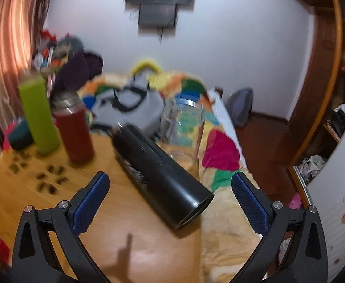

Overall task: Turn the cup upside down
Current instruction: 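Move the right tool to the lying black tumbler and close around it, then lift the black tumbler with the right tool toward the left tool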

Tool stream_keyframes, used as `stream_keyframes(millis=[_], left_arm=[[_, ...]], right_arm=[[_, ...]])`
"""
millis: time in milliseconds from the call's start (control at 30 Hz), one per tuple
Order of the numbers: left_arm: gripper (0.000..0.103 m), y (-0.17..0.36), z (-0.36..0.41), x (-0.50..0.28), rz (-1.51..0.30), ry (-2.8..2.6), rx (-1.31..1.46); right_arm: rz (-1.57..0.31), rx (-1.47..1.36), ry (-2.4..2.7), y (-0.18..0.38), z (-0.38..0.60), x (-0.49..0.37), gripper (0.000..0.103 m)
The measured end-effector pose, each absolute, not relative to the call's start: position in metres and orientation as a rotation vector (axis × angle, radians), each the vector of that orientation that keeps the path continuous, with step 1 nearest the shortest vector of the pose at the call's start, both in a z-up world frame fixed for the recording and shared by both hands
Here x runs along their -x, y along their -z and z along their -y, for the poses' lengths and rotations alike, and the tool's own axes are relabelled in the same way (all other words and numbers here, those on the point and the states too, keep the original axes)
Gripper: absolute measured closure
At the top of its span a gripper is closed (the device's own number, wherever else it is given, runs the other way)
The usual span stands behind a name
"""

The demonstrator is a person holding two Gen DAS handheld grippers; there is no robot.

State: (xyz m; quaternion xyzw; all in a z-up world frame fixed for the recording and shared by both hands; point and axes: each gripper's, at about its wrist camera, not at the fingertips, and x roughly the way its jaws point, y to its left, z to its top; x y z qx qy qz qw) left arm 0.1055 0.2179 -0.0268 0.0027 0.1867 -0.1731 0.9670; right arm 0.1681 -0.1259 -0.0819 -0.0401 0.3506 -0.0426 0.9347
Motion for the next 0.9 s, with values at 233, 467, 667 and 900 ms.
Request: stream_keyframes(millis=[233,467,667,900], left_arm=[[0.000,0.050,-0.208,-0.127,-0.475,0.364,-0.014],[0.000,0.066,-0.204,-0.135,-0.529,0.377,-0.010],[0.000,0.069,-0.206,-0.136,-0.555,0.381,0.003],[0.000,0.066,-0.210,-0.134,-0.565,0.386,0.038]], right_arm=[[-0.903,0.066,-0.056,0.108,0.142,-0.218,0.000],[-0.993,0.140,-0.135,0.125,0.124,-0.235,0.014],[-0.955,0.150,-0.131,0.121,0.123,-0.217,0.038],[-0.933,0.153,-0.153,0.115,0.109,-0.190,0.042]])
